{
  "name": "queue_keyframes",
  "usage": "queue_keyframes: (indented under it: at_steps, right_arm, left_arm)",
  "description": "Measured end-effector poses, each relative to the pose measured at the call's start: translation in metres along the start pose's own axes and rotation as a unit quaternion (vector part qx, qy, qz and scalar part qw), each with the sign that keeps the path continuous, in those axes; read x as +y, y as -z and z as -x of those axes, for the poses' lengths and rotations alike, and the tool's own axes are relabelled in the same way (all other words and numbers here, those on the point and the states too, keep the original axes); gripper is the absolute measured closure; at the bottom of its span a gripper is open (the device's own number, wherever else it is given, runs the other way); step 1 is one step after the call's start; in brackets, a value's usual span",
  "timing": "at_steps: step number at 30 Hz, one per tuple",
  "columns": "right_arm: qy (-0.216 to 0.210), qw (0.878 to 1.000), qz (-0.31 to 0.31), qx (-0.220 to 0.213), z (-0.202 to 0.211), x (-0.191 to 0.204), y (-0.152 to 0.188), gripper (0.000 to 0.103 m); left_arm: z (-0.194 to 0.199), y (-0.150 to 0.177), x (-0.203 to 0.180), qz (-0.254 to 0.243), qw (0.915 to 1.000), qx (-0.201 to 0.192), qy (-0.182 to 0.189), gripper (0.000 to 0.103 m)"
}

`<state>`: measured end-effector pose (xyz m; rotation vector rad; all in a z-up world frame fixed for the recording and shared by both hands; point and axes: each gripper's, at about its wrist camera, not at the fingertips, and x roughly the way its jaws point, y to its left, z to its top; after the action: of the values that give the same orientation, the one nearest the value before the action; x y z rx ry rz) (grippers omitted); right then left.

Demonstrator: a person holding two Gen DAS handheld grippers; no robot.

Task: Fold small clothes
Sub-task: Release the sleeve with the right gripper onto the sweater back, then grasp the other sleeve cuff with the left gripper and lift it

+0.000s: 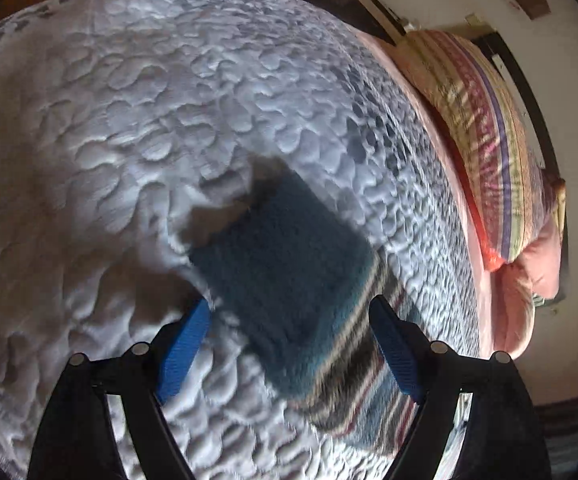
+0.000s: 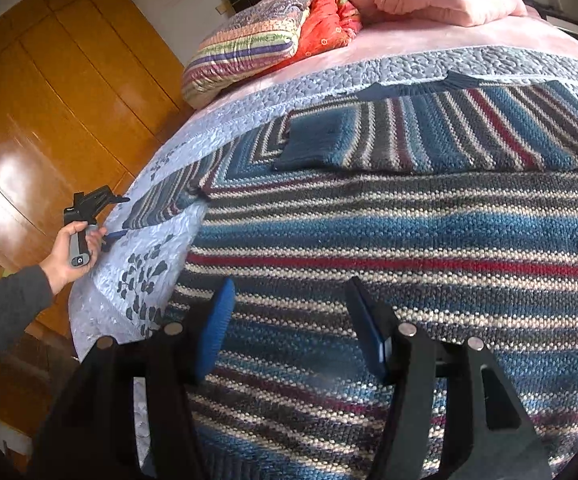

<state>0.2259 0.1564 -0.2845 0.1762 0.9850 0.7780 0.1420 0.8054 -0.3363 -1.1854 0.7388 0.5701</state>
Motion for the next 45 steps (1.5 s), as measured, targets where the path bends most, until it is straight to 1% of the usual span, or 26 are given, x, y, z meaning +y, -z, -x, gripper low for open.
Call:
queue_keyframes:
  at_steps: [2, 3, 4, 6, 7, 9, 12, 15, 16, 18, 21, 22, 24, 25, 27, 28, 30, 32, 34, 36, 37, 40, 44, 45]
  right_arm:
    - [0.002, 1.000, -0.002, 0.005, -0.003, -0.002, 0.001, 0.045]
    - [0.004, 1.000, -0.003, 0.008, -0.004, -0.002, 0.002, 0.045]
    - [0.005, 1.000, -0.003, 0.010, -0.006, -0.003, 0.003, 0.045]
    - [0.005, 1.000, -0.004, 0.013, -0.006, -0.003, 0.004, 0.045]
    - [0.006, 1.000, -0.004, 0.013, -0.007, -0.003, 0.004, 0.045]
    - [0.006, 1.000, -0.003, 0.013, -0.005, -0.001, 0.004, 0.045]
    - [0.005, 1.000, -0.004, 0.012, -0.002, 0.002, 0.001, 0.045]
    - [0.007, 1.000, -0.005, 0.011, 0.004, 0.006, -0.002, 0.045]
    - [0.008, 1.000, -0.005, 0.013, 0.006, 0.007, -0.003, 0.045]
    - [0.005, 1.000, -0.007, 0.015, 0.011, 0.008, -0.005, 0.045]
    - [0.002, 1.000, -0.011, 0.021, 0.020, 0.010, -0.008, 0.045]
    - [0.000, 1.000, -0.010, 0.022, 0.022, 0.010, -0.008, 0.045]
    - [-0.001, 1.000, -0.004, 0.025, 0.029, 0.009, -0.010, 0.045]
    - [0.000, 1.000, -0.003, 0.025, 0.033, 0.008, -0.011, 0.045]
    - [-0.002, 1.000, -0.007, 0.025, 0.042, 0.002, -0.014, 0.045]
    - [-0.005, 1.000, -0.014, 0.025, 0.046, -0.002, -0.016, 0.045]
    - [-0.011, 0.999, -0.032, 0.021, 0.053, -0.012, -0.018, 0.045]
    - [-0.018, 0.998, -0.055, 0.017, 0.061, -0.025, -0.020, 0.045]
    - [-0.020, 0.998, -0.066, 0.014, 0.067, -0.033, -0.021, 0.044]
    - [-0.018, 0.997, -0.071, 0.013, 0.071, -0.042, -0.021, 0.044]
    - [-0.016, 0.997, -0.072, 0.013, 0.072, -0.046, -0.021, 0.044]
    - [-0.012, 0.997, -0.078, 0.015, 0.073, -0.057, -0.019, 0.044]
    - [-0.019, 0.994, -0.105, 0.020, 0.069, -0.076, -0.016, 0.044]
    - [-0.025, 0.993, -0.117, 0.022, 0.067, -0.083, -0.016, 0.044]
  left_arm:
    - [0.000, -0.001, -0.002, -0.013, 0.9999, -0.010, -0.003, 0.023]
    - [0.000, -0.002, -0.005, -0.021, 0.9996, -0.014, -0.009, 0.033]
    - [-0.002, -0.002, -0.006, -0.029, 0.9993, -0.014, -0.017, 0.057]
    - [-0.004, -0.004, -0.003, -0.022, 0.9996, -0.006, -0.018, 0.089]
    - [-0.002, -0.004, -0.001, -0.018, 0.9997, -0.010, -0.016, 0.092]
    - [0.005, -0.004, -0.004, -0.021, 0.9995, -0.019, -0.011, 0.093]
    - [0.020, -0.001, -0.020, -0.038, 0.9988, -0.029, -0.003, 0.094]
    - [0.044, 0.006, -0.056, -0.077, 0.9961, -0.041, 0.017, 0.094]
    - [0.057, 0.011, -0.076, -0.101, 0.9933, -0.049, 0.026, 0.094]
    - [0.073, 0.020, -0.103, -0.127, 0.9894, -0.055, 0.045, 0.094]
    - [0.099, 0.036, -0.153, -0.166, 0.9816, -0.062, 0.071, 0.094]
    - [0.109, 0.044, -0.172, -0.179, 0.9781, -0.062, 0.085, 0.094]
    - [0.121, 0.057, -0.199, -0.204, 0.9719, -0.065, 0.098, 0.094]
    - [0.127, 0.067, -0.217, -0.221, 0.9671, -0.064, 0.109, 0.095]
    - [0.132, 0.084, -0.240, -0.247, 0.9602, -0.061, 0.115, 0.095]
    - [0.133, 0.098, -0.257, -0.270, 0.9542, -0.060, 0.115, 0.095]
    - [0.130, 0.117, -0.277, -0.297, 0.9462, -0.056, 0.115, 0.095]
    - [0.121, 0.140, -0.297, -0.317, 0.9396, -0.045, 0.121, 0.095]
    - [0.109, 0.161, -0.314, -0.333, 0.9344, -0.033, 0.121, 0.095]
    - [0.092, 0.187, -0.333, -0.353, 0.9276, -0.013, 0.121, 0.095]
    - [0.081, 0.204, -0.343, -0.366, 0.9227, -0.004, 0.120, 0.095]
    - [0.054, 0.242, -0.360, -0.386, 0.9142, 0.018, 0.120, 0.095]
    - [0.003, 0.303, -0.375, -0.431, 0.8953, 0.048, 0.101, 0.095]
    - [-0.007, 0.316, -0.376, -0.437, 0.8922, 0.055, 0.098, 0.095]
